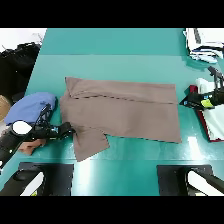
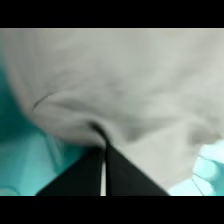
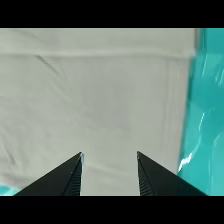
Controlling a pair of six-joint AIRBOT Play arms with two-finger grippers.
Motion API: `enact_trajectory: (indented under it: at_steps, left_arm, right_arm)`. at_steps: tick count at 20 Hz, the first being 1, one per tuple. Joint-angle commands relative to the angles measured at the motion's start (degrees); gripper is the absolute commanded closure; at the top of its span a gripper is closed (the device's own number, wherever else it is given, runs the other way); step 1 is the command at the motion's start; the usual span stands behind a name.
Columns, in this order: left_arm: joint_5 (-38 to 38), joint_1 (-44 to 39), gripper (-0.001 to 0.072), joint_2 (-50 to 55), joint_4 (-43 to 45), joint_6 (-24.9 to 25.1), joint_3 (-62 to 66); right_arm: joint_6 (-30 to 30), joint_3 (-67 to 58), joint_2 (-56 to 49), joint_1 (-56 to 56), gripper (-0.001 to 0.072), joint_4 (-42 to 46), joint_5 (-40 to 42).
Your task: Fold the shirts.
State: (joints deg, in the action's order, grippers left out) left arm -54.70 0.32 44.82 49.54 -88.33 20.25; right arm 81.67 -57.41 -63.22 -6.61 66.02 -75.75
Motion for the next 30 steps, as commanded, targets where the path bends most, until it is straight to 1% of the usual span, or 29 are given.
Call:
enact_trajectory:
  at_steps: [1, 4, 6, 8, 10, 13, 14, 16, 17, 18, 19, 21, 23, 25, 27, 28, 29, 30]
  left_arm:
    - [-1.9, 0.0, 0.0684, -0.1, -1.9, 2.1, 4.4]
    - [-3.8, 0.0, 0.0684, -0.1, -1.5, 3.3, 9.0]
    - [-3.7, 0.0, 0.0683, -0.1, -1.6, 3.9, 10.2]
    - [-3.7, 0.0, 0.0684, -0.1, -1.5, 4.7, 10.2]
    - [-4.2, 0.0, 0.0683, -0.1, -1.5, 4.8, 10.2]
    - [-4.3, 0.0, 0.0683, -0.1, -1.5, 4.8, 10.2]
    - [-4.3, 0.0, 0.0683, -0.1, -1.4, 4.8, 10.2]
    - [-4.6, 0.0, 0.0683, -0.1, -0.6, 4.7, 10.2]
    - [-5.4, 0.0, 0.0684, -0.1, 0.0, 4.7, 10.2]
    - [-6.8, 0.0, 0.0684, -0.5, 0.6, 4.5, 10.3]
    - [-8.6, 0.0, 0.0684, -1.6, 2.0, 3.8, 10.3]
    - [-12.1, 0.0, 0.0685, -5.9, 6.1, 0.8, 10.2]
    - [-17.5, 0.0, 0.0685, -11.5, 10.5, -2.6, 10.2]
    - [-24.9, 0.0, 0.0684, -16.6, 10.6, -4.4, 10.3]
    - [-31.9, 0.0, 0.0685, -19.8, 8.1, -5.1, 11.1]
    - [-33.9, 0.0, 0.0684, -19.9, 7.3, -5.5, 12.5]
    - [-34.1, 0.0, 0.0684, -19.5, 7.2, -5.7, 14.1]
    - [-32.3, 0.0, 0.0685, -18.8, 7.4, -5.4, 15.7]
  right_arm:
    - [-0.8, 4.9, 1.9, -5.6, 0.0331, 0.5, -4.6]
    - [-0.8, 15.0, 5.6, -12.9, 0.0321, 6.6, -6.1]
    - [-0.8, 21.5, 6.9, -17.0, 0.0321, 6.9, -6.2]
    - [-0.8, 26.3, 6.6, -18.8, 0.0321, 4.2, -4.8]
    - [-0.8, 29.0, 4.9, -18.9, 0.0322, -0.3, -2.6]
    - [-1.0, 29.7, 0.5, -16.9, 0.0326, -4.7, -0.3]
    - [-1.2, 29.3, -0.8, -15.5, 0.035, -5.0, 0.1]
    - [-1.2, 27.6, -2.2, -12.0, 0.0521, -4.4, 0.4]
    - [-1.2, 26.7, -2.0, -10.8, 0.0559, -4.3, 0.3]
    - [-1.2, 25.5, -1.2, -9.7, 0.0661, -4.3, 0.1]
    - [-1.2, 24.3, 0.2, -8.9, 0.0694, -3.7, -0.3]
    - [-1.2, 21.9, 4.2, -8.1, 0.0694, 0.2, -3.2]
    - [-1.2, 20.0, 8.9, -8.2, 0.0695, 4.6, -7.8]
    - [-1.2, 18.5, 13.8, -8.2, 0.0695, 9.5, -12.0]
    - [-1.2, 16.3, 18.1, -8.2, 0.0696, 13.9, -14.1]
    - [-1.2, 14.9, 19.6, -8.2, 0.0696, 14.6, -14.5]
    - [-1.2, 13.1, 20.3, -8.1, 0.0696, 14.5, -14.5]
    - [-1.2, 11.4, 20.2, -8.1, 0.0696, 13.6, -14.5]
